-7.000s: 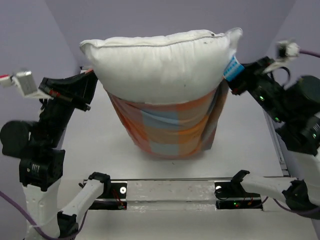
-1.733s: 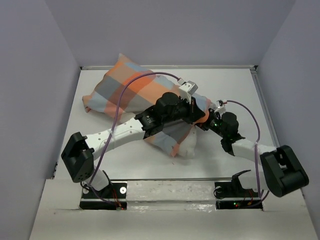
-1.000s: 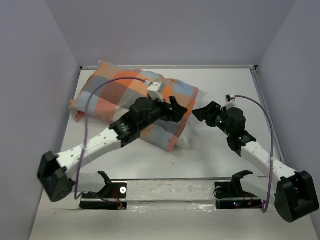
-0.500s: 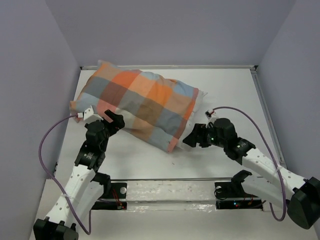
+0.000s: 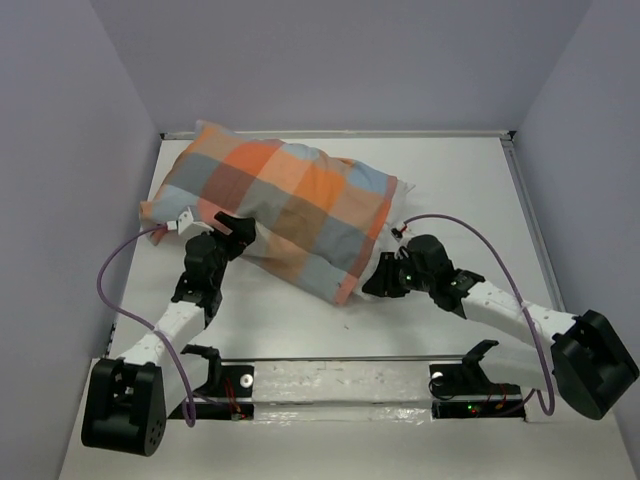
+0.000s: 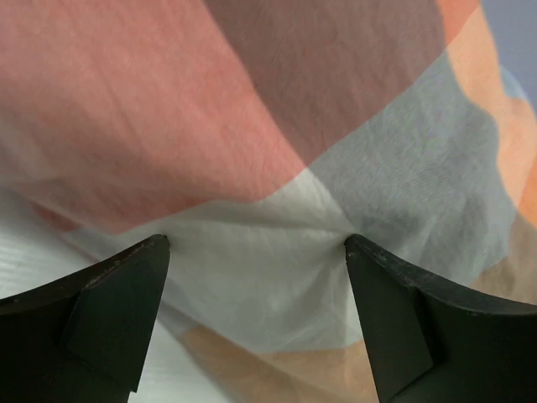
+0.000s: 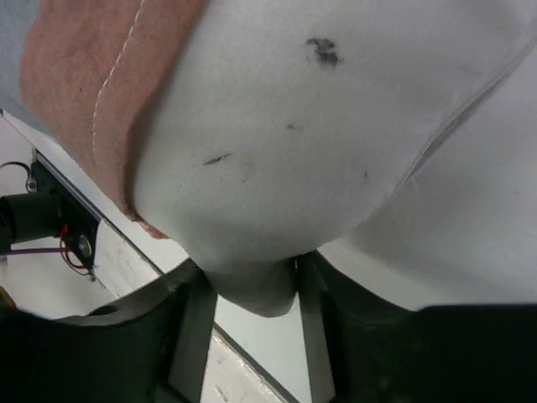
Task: Put the pillow into the pillowcase
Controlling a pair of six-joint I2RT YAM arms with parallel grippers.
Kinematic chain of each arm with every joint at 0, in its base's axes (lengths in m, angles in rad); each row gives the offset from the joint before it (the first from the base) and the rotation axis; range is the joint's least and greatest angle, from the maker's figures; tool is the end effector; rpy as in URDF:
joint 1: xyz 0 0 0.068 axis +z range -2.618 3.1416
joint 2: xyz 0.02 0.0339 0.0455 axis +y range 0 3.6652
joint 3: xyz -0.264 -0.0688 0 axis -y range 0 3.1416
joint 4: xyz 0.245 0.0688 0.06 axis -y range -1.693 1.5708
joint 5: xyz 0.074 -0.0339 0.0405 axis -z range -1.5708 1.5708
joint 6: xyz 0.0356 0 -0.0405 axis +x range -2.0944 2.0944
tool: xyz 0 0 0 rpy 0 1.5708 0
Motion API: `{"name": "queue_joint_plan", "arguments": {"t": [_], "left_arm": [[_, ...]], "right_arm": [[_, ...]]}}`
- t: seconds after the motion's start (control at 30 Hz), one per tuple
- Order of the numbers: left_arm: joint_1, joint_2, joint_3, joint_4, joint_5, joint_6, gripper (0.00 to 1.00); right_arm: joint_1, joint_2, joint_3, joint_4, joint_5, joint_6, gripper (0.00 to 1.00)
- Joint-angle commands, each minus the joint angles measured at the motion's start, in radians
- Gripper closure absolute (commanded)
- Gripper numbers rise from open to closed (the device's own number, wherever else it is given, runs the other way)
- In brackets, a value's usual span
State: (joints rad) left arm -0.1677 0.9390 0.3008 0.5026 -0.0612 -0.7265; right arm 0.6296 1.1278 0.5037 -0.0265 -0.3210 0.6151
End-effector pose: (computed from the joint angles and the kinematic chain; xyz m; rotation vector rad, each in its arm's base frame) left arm 0.2026 -0.0321 0.2140 -0.5257 1.6634 -0.6099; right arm 0.1764 0.1424 0.1923 -0.2082 2.3789 1.0008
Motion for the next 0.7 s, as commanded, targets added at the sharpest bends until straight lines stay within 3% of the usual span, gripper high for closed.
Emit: {"name": "queue_joint_plan", "arguments": {"t": [0.0,0.03,0.07,0.1,0.13,0.17,0.23,0.4,0.5,0.57,0.67], "left_arm": [[0.007,0.088,-0.008,0.348,-0.043,-0.030,0.19],[0.007,0.101,-0.003,0.369,-0.048,-0.028,0.28],[0.008,0.110,0.000,0.393,-0.052,-0.021,0.48],[0.008,0.116,0.006,0.405,-0.063,-0.013,0.59],[0.013,0.115,0.014,0.410,-0.075,-0.001,0.69],[0.017,0.113,0.027,0.416,-0.078,0.005,0.85],[0.025,0.104,0.041,0.415,-0.075,0.024,0.99],[0.042,-0.017,0.032,0.363,-0.026,0.016,1.00],[0.042,-0.313,0.055,0.121,-0.045,0.036,1.00],[0.040,-0.432,0.099,0.001,-0.083,0.067,1.00],[0.040,-0.557,0.306,-0.215,-0.111,0.165,1.00]], "right_arm": [[0.031,0.027,0.048,0.083,0.017,-0.002,0.81],[0.042,0.033,0.068,0.082,0.019,-0.006,0.87],[0.070,0.039,0.076,0.079,0.022,-0.006,0.96],[0.084,0.043,0.084,0.076,0.036,-0.006,1.00],[0.096,0.044,0.090,0.074,0.042,-0.006,1.00],[0.120,0.043,0.099,0.073,0.046,-0.008,1.00],[0.140,0.037,0.102,0.069,0.075,-0.003,1.00],[0.211,-0.019,0.145,-0.010,0.106,-0.009,1.00],[0.329,-0.060,0.226,-0.175,0.148,-0.046,1.00],[0.444,-0.079,0.281,-0.237,0.145,-0.072,1.00],[0.579,-0.100,0.401,-0.289,0.117,-0.094,1.00]]}}
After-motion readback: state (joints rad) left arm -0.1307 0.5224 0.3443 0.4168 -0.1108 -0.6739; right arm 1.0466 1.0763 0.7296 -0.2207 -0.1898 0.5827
